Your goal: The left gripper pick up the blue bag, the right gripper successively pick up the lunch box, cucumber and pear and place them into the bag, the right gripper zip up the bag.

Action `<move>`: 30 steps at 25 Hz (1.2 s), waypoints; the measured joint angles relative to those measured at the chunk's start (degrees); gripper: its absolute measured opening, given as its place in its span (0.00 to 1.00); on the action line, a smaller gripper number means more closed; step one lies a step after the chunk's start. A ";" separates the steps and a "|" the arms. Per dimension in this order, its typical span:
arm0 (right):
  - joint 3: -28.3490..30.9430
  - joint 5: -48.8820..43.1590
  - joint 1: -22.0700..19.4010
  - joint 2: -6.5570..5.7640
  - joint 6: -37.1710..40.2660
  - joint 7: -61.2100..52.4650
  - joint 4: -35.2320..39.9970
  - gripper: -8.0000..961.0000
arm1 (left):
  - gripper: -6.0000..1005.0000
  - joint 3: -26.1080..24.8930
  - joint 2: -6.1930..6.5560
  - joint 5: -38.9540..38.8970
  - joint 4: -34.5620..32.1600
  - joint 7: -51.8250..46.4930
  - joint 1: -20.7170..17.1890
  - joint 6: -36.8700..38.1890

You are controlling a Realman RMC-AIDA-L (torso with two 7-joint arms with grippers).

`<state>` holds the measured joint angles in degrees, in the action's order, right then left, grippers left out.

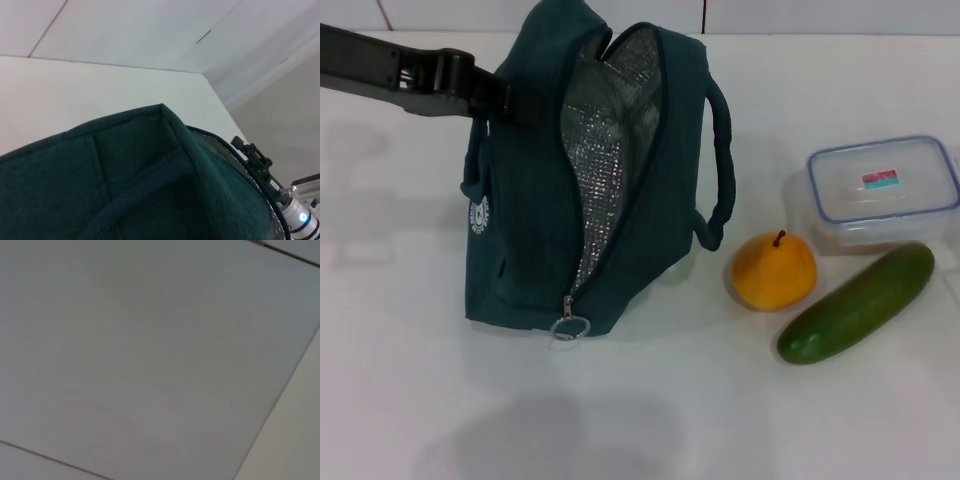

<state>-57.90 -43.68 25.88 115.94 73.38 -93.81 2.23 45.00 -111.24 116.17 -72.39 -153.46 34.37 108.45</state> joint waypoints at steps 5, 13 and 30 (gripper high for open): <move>-0.01 0.78 -1.00 -0.18 -1.75 -0.03 0.10 0.64 | 0.05 0.00 -0.02 0.07 0.12 0.00 0.00 0.00; -0.06 1.47 -2.25 -0.29 -2.96 -0.94 -0.32 0.90 | 0.05 0.00 -0.03 0.11 0.66 0.29 0.00 -0.09; -5.85 0.91 -1.44 0.24 -2.95 -6.58 -0.74 0.92 | 0.05 -0.11 -0.03 0.11 0.76 0.53 0.04 -0.18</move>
<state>-63.76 -42.77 24.44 116.19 70.43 -100.40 1.49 44.89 -111.27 116.28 -71.63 -152.93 34.41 108.27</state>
